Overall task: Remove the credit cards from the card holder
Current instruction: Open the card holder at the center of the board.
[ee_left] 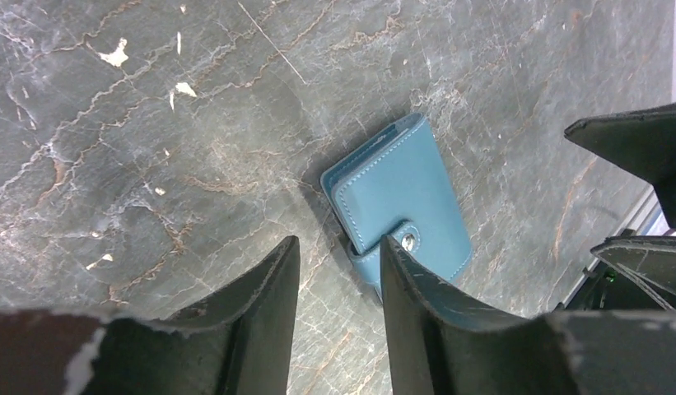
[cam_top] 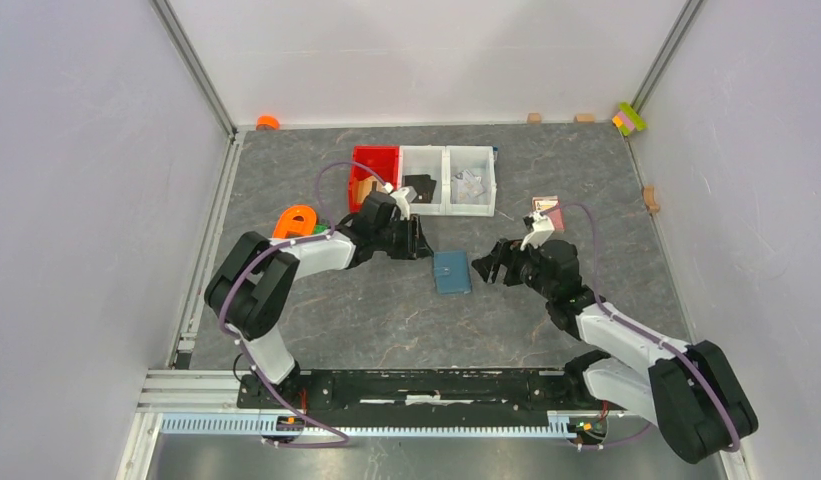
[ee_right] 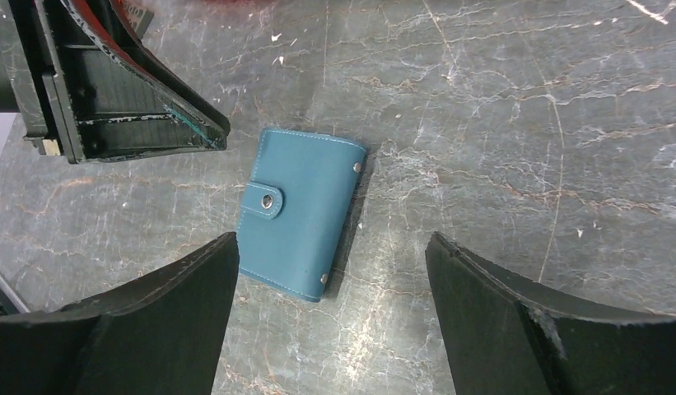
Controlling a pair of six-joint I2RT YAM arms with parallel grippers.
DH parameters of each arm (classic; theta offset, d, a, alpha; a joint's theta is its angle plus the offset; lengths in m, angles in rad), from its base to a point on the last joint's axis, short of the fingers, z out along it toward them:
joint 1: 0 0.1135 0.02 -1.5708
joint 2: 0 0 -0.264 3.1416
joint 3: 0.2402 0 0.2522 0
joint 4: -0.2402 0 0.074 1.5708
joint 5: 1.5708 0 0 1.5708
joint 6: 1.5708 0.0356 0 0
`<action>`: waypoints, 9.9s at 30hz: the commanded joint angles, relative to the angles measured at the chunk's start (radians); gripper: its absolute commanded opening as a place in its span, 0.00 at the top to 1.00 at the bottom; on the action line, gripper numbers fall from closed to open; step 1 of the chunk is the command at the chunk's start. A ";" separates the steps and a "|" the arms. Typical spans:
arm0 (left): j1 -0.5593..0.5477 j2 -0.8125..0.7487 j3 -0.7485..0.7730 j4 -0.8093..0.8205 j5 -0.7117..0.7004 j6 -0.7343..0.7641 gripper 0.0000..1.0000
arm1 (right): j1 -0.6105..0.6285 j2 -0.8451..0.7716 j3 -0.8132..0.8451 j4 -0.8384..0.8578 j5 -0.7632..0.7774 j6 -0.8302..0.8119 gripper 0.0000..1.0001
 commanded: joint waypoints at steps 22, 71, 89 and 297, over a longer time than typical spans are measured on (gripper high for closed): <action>-0.090 0.146 0.150 -0.101 0.014 0.055 0.57 | 0.094 0.468 0.247 -0.041 -0.167 -0.009 0.46; -0.327 0.139 0.335 -0.446 -0.618 0.270 0.39 | 0.091 0.351 0.182 0.005 -0.094 0.026 1.00; -0.119 0.020 0.162 -0.271 -0.283 0.122 0.79 | 0.090 0.352 0.185 -0.003 -0.087 0.025 1.00; -0.111 -0.078 0.131 -0.288 -0.242 0.184 0.95 | 0.232 0.220 0.236 -0.196 0.412 -0.162 0.19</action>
